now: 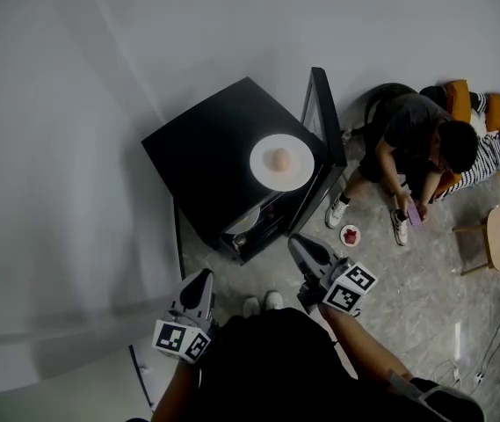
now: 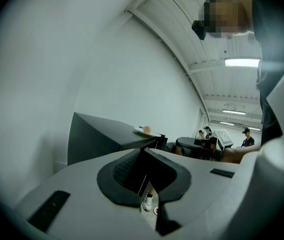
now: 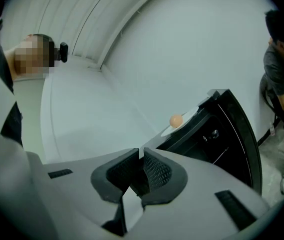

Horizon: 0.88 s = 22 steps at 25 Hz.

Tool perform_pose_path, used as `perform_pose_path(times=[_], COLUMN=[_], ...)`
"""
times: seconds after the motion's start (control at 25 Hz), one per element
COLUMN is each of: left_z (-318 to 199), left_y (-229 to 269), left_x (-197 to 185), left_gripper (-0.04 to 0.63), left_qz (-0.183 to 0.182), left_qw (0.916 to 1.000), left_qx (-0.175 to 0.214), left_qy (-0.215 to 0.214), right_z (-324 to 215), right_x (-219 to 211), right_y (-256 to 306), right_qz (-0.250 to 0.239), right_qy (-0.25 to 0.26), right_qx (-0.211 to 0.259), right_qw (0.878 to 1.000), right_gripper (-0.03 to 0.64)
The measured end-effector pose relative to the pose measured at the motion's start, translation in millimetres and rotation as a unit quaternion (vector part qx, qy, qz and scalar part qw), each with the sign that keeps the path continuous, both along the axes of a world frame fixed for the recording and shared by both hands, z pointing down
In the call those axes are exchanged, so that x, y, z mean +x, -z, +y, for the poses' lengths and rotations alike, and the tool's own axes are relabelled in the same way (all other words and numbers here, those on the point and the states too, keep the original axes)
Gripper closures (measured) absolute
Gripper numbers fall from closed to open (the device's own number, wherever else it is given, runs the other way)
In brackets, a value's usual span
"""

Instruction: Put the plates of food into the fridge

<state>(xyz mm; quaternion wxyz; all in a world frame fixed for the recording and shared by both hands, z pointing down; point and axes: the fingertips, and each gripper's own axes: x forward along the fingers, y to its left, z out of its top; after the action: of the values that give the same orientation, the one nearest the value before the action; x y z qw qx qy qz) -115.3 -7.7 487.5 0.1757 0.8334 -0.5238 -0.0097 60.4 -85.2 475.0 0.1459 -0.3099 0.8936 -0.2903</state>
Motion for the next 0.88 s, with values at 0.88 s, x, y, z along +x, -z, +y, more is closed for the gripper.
perform_pose_path(times=[0.88], left_z=[-13.0], left_y=[-1.6], left_x=[-13.8], left_gripper=[0.571], left_qz=[-0.004], left_qw=[1.0000], left_qx=[-0.003], left_qy=[0.004], right_z=[-63.6], right_x=[20.0], right_y=[-8.2], right_qz=[-0.239], right_qy=[-0.064], right_qx=[-0.174], right_qw=[0.953], right_gripper=[0.508])
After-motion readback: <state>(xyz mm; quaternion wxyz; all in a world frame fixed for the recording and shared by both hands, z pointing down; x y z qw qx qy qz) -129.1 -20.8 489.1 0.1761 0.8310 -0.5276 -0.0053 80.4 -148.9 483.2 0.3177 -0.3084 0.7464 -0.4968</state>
